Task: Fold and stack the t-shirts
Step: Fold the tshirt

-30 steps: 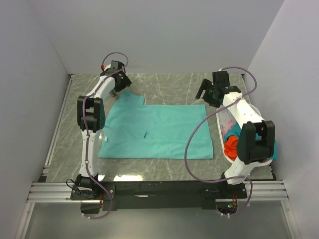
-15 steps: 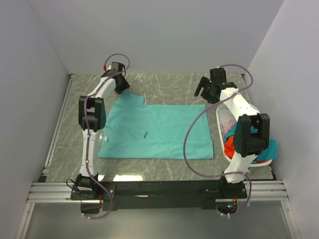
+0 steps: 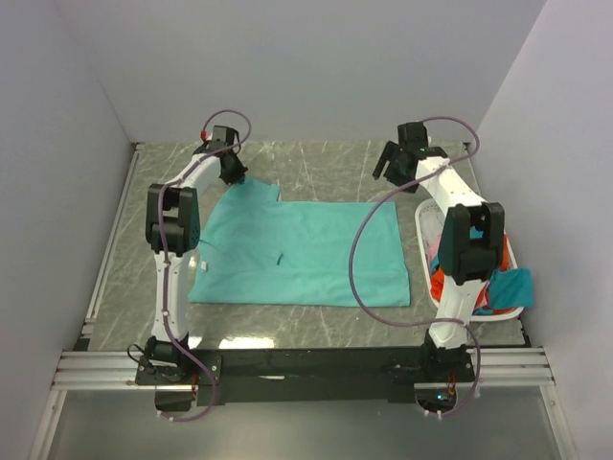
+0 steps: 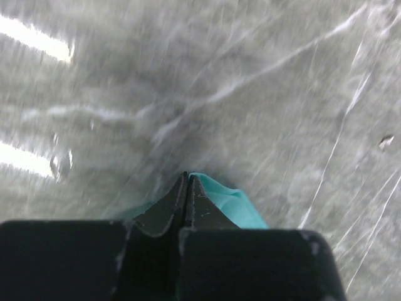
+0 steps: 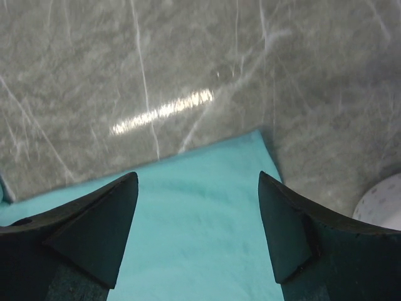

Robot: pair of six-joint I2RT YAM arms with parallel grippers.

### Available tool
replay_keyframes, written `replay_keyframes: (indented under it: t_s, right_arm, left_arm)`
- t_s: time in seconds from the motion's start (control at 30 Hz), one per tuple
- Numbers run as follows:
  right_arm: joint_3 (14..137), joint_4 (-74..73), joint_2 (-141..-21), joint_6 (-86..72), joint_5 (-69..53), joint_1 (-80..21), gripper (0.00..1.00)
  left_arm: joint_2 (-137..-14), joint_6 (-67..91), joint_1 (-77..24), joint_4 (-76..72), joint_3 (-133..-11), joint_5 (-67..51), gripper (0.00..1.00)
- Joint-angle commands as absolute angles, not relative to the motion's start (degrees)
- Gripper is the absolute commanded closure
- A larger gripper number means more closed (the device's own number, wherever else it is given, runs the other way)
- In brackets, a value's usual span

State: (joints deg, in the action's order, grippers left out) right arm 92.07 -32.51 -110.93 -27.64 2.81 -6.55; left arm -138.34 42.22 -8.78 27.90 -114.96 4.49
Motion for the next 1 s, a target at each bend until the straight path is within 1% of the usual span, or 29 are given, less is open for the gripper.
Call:
replay_keyframes:
  t_s: [0.0, 0.07, 0.23, 0.37, 0.6, 0.7, 0.87, 0.97]
  right_arm:
    - [98.9, -34.8, -115.5, -28.5, 7.1, -6.4, 0.17]
    - [103.1, -36.1, -118.8, -28.8, 8.0, -6.5, 0.20]
    - [106.4, -34.7, -123.7, -29.9, 11.1, -6.5, 0.26]
    - [107.5, -35.2, -126.3, -30.3, 13.6, -6.5, 0.27]
    - [104.4, -34.6, -128.0, -30.3, 13.6, -6.6, 0.29]
    - [103.2, -34.0, -127.9, -30.4, 13.4, -6.9, 0.32]
    - [103.3, -37.1, -127.8, -31.1, 15.6, -7.6, 0.33]
    - [103.3, -38.0, -128.1, -31.5, 16.0, -8.0, 0.42]
  left_arm:
    - [-133.2, 41.0, -9.0, 27.3, -111.2, 1.8, 1.00]
    - [-131.6, 41.0, -9.1, 26.5, -109.3, 1.8, 1.00]
    - [-128.3, 41.7, -9.2, 25.1, -105.4, 2.8, 1.00]
    - [-126.9, 42.1, -9.3, 23.0, -101.8, 1.0, 1.00]
    - [-125.3, 42.9, -9.5, 22.2, -99.5, 1.1, 1.00]
    - [-124.8, 42.9, -9.5, 22.2, -99.1, 1.3, 1.00]
    - [-124.1, 42.9, -9.6, 21.9, -98.2, 1.2, 1.00]
    - [-123.6, 43.1, -9.7, 21.7, -97.8, 1.1, 1.00]
